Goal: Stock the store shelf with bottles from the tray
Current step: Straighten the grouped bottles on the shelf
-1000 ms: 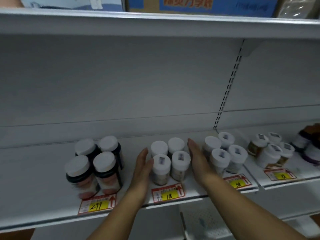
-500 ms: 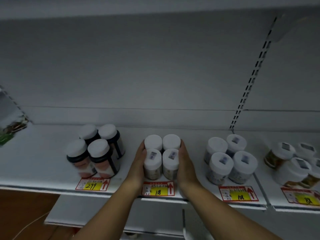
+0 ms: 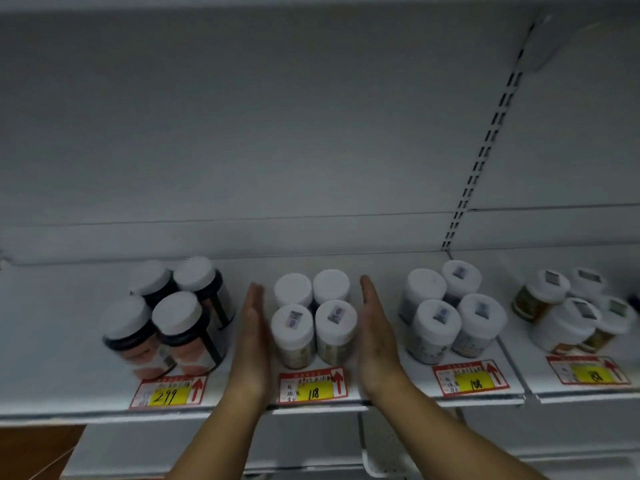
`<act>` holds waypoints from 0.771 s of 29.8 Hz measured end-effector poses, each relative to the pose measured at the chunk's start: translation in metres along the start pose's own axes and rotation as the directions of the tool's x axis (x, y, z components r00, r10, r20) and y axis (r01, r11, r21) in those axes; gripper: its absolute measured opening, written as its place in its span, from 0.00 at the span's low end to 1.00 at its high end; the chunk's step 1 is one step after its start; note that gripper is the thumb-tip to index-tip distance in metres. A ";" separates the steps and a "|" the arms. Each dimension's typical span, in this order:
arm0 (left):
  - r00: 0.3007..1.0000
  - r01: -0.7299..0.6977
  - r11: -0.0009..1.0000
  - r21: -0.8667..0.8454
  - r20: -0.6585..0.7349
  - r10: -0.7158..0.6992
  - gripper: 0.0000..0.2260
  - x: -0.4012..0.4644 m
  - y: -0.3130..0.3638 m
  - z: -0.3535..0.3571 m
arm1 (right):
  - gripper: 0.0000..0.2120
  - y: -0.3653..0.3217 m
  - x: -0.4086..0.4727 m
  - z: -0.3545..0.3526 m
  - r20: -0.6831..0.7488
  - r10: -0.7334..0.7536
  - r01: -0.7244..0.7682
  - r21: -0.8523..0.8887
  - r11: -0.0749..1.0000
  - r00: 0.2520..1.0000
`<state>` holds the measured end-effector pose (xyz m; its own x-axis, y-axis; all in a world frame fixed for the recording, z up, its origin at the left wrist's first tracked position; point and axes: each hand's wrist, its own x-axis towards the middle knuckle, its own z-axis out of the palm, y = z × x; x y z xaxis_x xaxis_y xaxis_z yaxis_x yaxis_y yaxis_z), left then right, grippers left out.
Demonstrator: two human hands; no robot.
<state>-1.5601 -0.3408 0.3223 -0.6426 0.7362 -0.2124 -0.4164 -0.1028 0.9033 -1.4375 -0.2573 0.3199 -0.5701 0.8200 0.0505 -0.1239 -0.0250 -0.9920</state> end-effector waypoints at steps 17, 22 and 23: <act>0.954 -0.298 0.899 0.322 0.080 0.288 0.13 -0.035 -0.071 0.144 | 0.21 -0.042 0.011 -0.164 -0.224 -0.001 -0.027 -0.123 0.992 0.975; 0.989 -0.149 0.925 0.351 0.053 0.139 0.20 -0.009 -0.087 0.163 | 0.24 -0.027 0.026 -0.185 -0.023 0.109 -0.111 -0.082 0.990 0.994; 0.988 -0.157 0.920 0.358 0.060 0.145 0.20 -0.009 -0.086 0.167 | 0.24 -0.024 0.029 -0.186 0.017 0.111 -0.109 -0.092 0.990 0.994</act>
<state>-1.4115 -0.2268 0.3084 -0.6563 0.7525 -0.0559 -0.0521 0.0287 0.9982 -1.2997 -0.1267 0.3240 -0.5941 0.8023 -0.0578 0.0140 -0.0616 -0.9980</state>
